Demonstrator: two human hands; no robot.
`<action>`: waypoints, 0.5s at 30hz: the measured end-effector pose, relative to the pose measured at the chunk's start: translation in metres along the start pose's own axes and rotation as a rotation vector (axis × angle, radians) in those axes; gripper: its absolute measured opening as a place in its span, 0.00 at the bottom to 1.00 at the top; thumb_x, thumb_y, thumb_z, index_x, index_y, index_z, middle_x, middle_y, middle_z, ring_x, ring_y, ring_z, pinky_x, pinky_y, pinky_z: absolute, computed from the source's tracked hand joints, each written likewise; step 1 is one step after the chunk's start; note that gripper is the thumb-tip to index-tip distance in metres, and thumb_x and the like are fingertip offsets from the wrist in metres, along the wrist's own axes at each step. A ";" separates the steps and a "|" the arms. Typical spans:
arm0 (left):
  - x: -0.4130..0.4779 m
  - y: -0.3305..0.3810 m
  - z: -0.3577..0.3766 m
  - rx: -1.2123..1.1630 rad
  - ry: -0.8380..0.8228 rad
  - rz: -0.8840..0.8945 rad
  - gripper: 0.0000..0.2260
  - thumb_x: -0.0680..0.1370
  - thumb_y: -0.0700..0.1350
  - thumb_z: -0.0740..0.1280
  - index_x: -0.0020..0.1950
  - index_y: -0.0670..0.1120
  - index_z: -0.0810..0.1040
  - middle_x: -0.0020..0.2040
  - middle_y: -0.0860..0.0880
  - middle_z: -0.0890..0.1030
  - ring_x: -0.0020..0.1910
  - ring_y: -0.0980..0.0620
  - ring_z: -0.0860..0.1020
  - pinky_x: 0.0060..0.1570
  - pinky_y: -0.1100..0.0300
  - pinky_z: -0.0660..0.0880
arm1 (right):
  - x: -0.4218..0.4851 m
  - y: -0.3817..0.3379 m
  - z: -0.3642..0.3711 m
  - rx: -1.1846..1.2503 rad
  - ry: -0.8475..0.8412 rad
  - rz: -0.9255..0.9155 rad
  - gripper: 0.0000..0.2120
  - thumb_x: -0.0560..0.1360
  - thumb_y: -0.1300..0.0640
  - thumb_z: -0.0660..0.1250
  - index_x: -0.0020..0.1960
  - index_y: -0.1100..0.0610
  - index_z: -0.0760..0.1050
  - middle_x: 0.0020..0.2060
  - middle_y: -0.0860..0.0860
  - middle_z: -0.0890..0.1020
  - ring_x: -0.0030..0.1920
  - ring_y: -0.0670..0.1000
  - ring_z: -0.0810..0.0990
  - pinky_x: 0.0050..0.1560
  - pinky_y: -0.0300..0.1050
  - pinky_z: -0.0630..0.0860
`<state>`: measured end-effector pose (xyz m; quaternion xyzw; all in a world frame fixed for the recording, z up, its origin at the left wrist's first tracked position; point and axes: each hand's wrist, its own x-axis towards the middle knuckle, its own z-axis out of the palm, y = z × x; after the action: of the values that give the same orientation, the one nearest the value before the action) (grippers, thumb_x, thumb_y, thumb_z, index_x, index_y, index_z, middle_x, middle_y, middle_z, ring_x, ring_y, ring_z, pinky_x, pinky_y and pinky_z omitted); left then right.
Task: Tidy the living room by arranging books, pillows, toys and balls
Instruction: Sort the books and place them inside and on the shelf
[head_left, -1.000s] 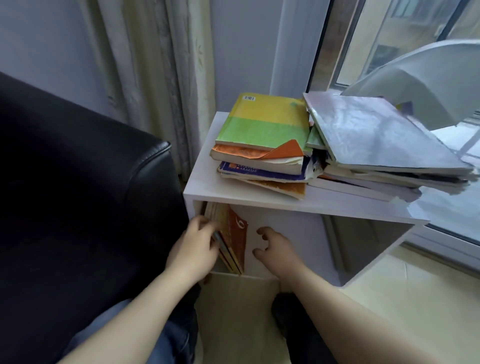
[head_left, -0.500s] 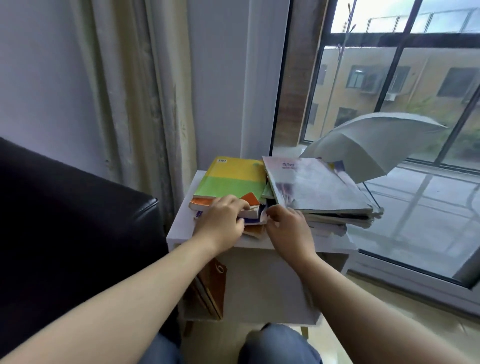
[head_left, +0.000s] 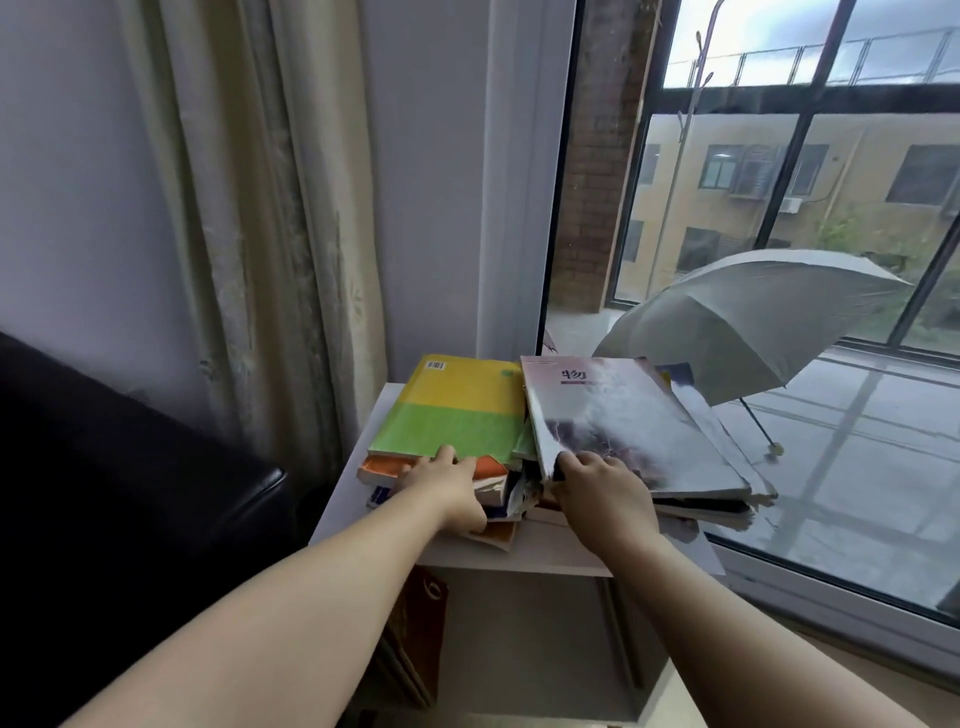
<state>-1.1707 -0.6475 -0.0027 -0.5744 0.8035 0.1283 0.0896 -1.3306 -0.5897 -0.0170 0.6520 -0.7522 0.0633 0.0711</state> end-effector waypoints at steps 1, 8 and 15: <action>0.001 0.001 -0.004 0.018 0.010 -0.005 0.30 0.73 0.50 0.64 0.73 0.49 0.59 0.70 0.45 0.60 0.68 0.41 0.64 0.65 0.48 0.67 | 0.002 -0.001 -0.001 0.004 0.006 -0.009 0.15 0.80 0.56 0.56 0.65 0.56 0.67 0.61 0.54 0.76 0.61 0.58 0.74 0.53 0.48 0.70; 0.010 -0.004 -0.025 -0.050 -0.099 0.005 0.26 0.75 0.52 0.60 0.72 0.48 0.63 0.71 0.45 0.61 0.64 0.42 0.68 0.60 0.53 0.69 | 0.016 -0.005 -0.003 0.025 0.016 -0.061 0.10 0.80 0.58 0.55 0.59 0.57 0.70 0.55 0.54 0.80 0.54 0.58 0.80 0.40 0.46 0.67; 0.013 0.000 -0.039 -0.053 -0.166 0.036 0.21 0.82 0.52 0.49 0.70 0.48 0.70 0.70 0.45 0.68 0.65 0.44 0.68 0.66 0.54 0.63 | 0.020 -0.013 -0.025 0.119 -0.031 -0.032 0.13 0.80 0.57 0.54 0.62 0.57 0.69 0.55 0.57 0.80 0.54 0.61 0.79 0.46 0.48 0.72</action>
<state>-1.1745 -0.6718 0.0309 -0.5494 0.7998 0.1983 0.1383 -1.3195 -0.6060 0.0111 0.6681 -0.7374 0.0969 0.0216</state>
